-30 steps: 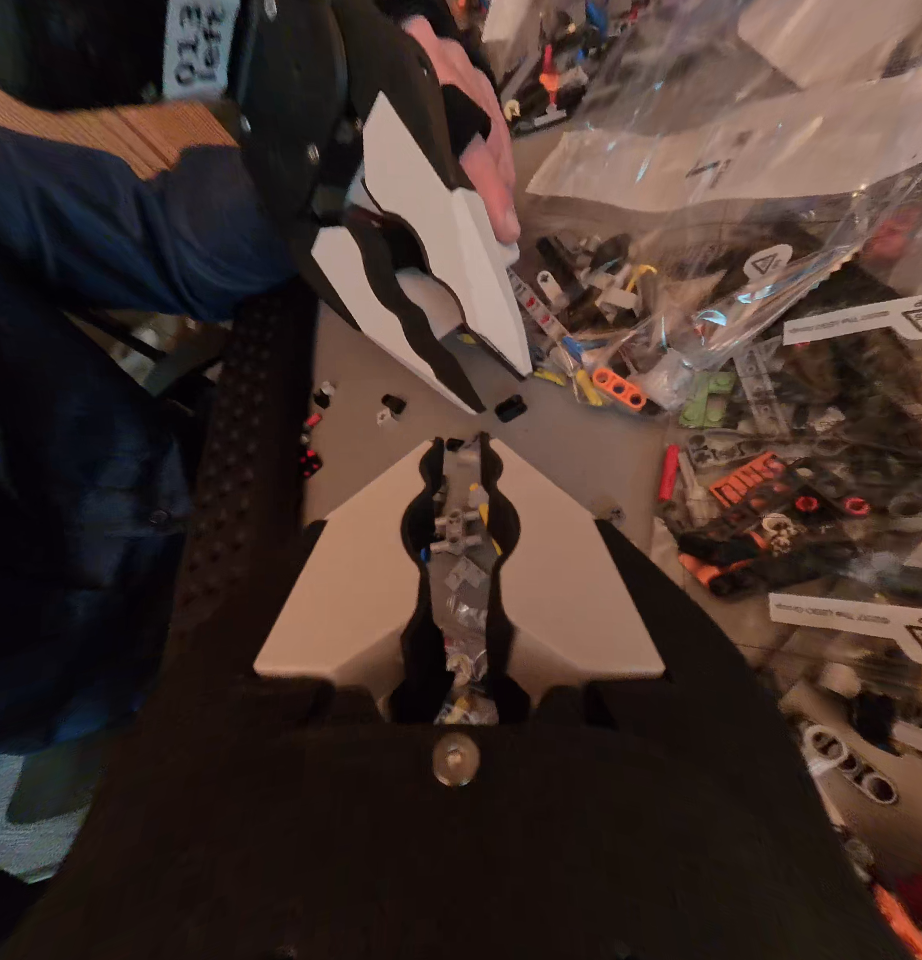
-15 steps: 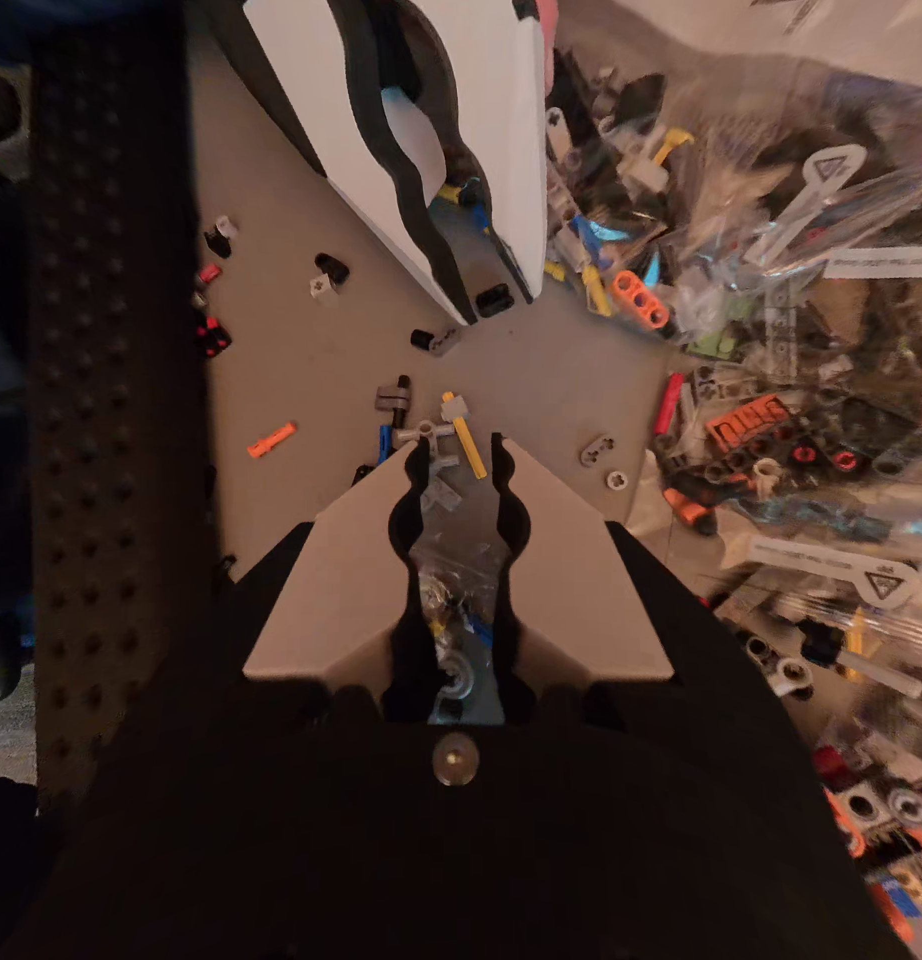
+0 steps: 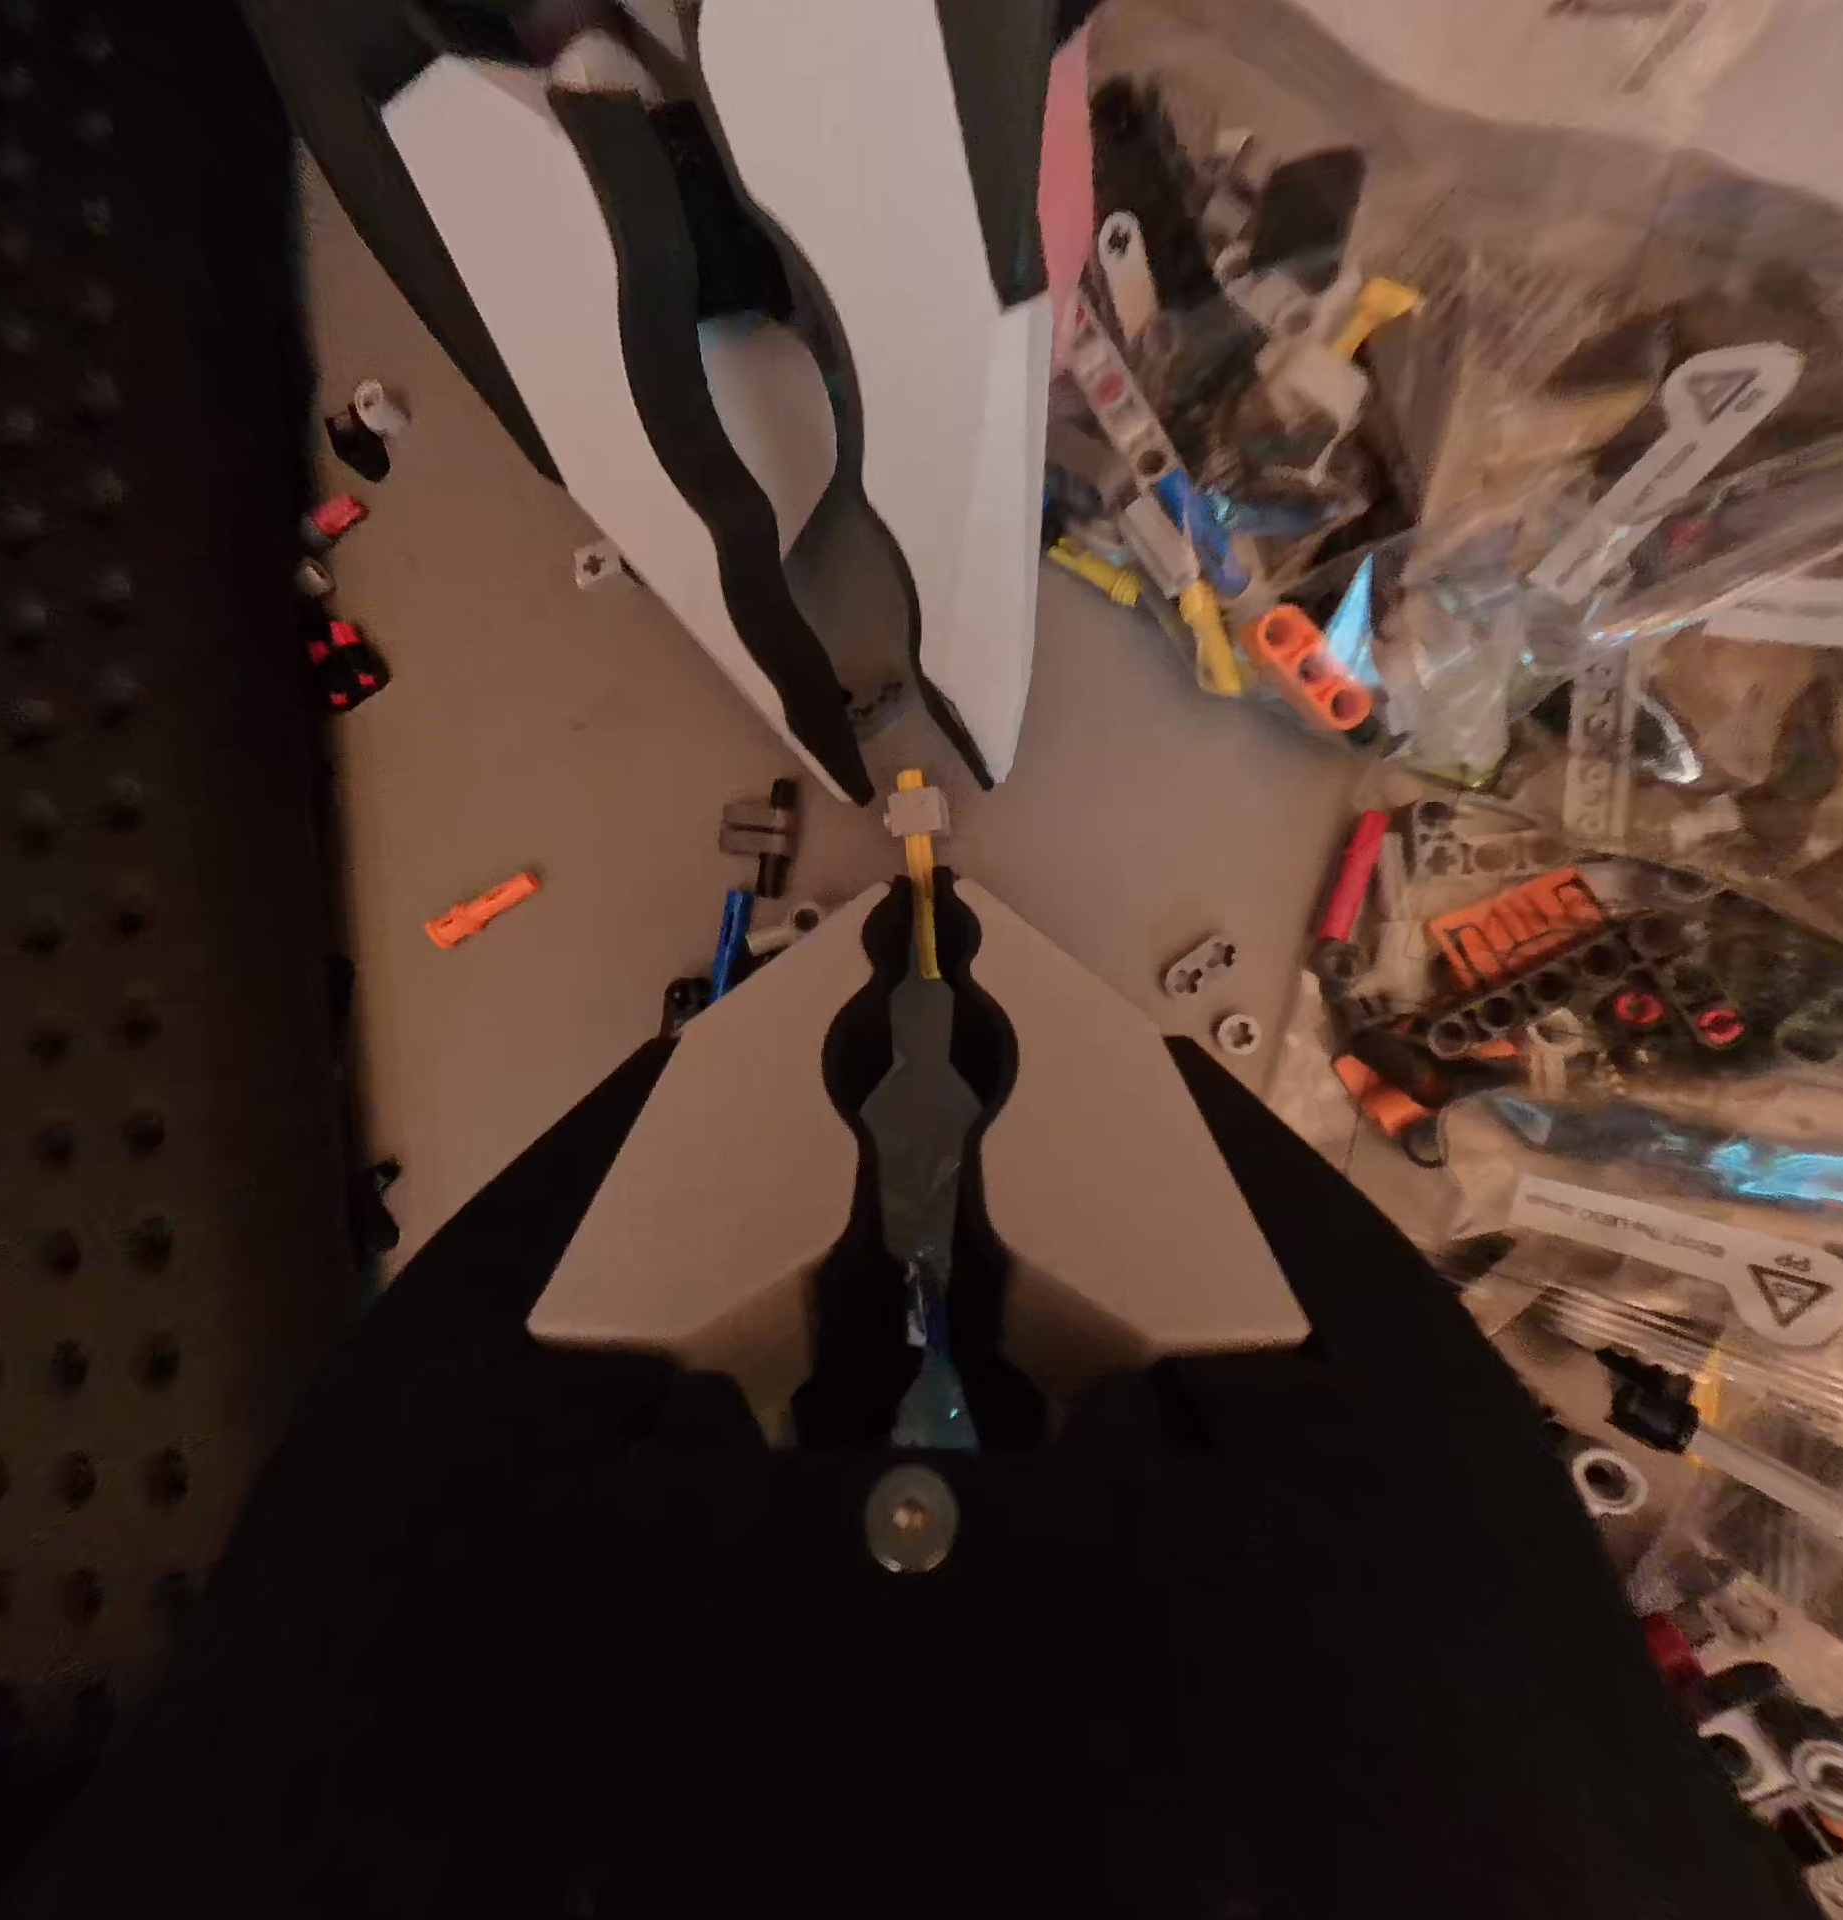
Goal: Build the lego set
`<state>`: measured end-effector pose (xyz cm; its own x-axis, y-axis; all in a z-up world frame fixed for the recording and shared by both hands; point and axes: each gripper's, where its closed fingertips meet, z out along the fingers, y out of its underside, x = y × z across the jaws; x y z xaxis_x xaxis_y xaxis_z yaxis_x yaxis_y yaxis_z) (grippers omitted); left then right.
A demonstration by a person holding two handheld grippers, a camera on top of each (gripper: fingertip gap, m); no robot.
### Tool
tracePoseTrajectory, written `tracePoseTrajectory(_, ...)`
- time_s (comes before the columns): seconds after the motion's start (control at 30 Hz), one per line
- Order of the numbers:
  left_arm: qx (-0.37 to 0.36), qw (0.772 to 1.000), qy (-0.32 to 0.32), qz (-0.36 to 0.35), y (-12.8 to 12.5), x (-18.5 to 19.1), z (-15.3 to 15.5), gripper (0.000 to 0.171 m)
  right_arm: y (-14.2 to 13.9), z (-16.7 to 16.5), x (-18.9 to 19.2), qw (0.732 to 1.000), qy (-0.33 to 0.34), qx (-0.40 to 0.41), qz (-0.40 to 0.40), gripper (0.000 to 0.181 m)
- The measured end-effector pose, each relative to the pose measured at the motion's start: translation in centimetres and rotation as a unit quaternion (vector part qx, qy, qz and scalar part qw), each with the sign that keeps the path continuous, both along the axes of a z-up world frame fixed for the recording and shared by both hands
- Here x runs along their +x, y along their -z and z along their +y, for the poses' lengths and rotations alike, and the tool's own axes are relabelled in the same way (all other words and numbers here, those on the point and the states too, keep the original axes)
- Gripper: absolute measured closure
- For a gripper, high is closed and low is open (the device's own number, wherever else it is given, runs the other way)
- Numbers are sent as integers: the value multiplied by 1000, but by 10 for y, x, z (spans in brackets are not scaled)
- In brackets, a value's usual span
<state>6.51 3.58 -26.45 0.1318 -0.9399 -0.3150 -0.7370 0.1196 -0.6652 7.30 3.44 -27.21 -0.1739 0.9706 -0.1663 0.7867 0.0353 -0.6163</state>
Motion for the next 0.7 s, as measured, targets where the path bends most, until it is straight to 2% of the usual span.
tracePoseTrajectory(0.13, 4, 1000, 2, -2, 0, 3, 0, 151, -9, 4, -3, 1000, 5, 12, 22, 180)
tracePoseTrajectory(0.23, 17, 1000, 0, -3, -2, 5, 2, 161, -15, 2, -6, 999, 0, 15, 40, 180)
tracePoseTrajectory(0.4, 31, 999, -4, -20, -11, 5, 4, 162, -23, 3, -10, 997, 3, 29, 65, 178)
tracePoseTrajectory(0.53, 47, 999, -7, -2, -10, 4, 6, 162, -21, 5, -10, 995, -11, 88, 52, 180)
tracePoseTrajectory(0.7, 52, 999, 2, 1, -15, 2, 4, 161, -25, 3, -10, 992, -21, 109, 61, 181)
